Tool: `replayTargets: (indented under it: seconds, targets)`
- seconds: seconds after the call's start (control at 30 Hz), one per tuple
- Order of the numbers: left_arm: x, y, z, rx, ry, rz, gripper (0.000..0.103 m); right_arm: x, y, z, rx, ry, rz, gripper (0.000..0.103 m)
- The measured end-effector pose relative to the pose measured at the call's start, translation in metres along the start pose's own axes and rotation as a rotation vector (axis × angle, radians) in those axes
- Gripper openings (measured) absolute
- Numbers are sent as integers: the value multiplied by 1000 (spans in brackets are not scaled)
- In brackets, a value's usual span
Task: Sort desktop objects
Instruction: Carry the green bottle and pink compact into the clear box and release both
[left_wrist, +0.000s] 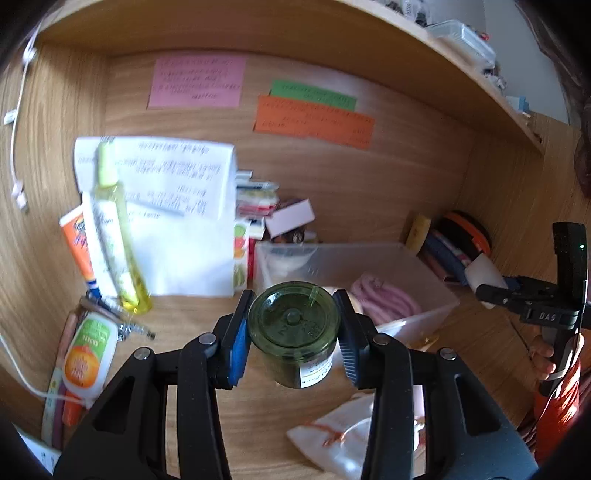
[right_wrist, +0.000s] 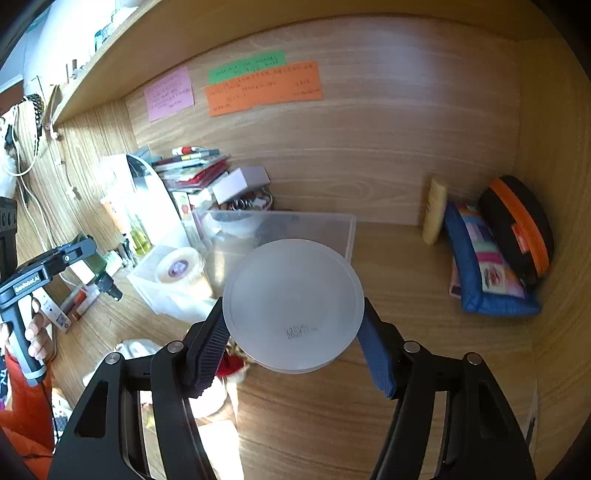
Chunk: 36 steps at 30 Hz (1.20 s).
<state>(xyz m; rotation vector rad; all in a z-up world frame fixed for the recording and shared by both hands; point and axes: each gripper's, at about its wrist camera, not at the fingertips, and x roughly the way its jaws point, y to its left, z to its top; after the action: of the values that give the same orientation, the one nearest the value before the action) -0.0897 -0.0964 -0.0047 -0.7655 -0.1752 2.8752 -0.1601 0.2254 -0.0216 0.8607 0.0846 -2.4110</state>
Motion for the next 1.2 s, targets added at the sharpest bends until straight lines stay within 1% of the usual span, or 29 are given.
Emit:
replayTargets:
  seconds: [0.17,0.3,0.53,0.7,0.83,0.93,1.13,1.2]
  targets:
    - [5,-9,21,18,-33,-3,42,3,3,14,-7,-15,9,63]
    - [19,-9,38,18,-30,-13,42,11,4,26,-12,-14,29,63]
    - [55,-7,62,15,-23,47,42,38,12,48,-37,17,53,63]
    - [87,-4,59,15,-1,86,42,65,18,56,-36,51,67,63]
    - [116,-4,47,27,67,98,42,90,20,44,-22,101,74,63]
    - [130,-2,43,23,95,102,42,105,22,36,-39,145,61,63]
    - [136,-7,37,41,100,100,41,117,23,28,-40,175,42,63]
    - [140,-9,34,39,122,83,41,119,22,27,-38,183,40,63]
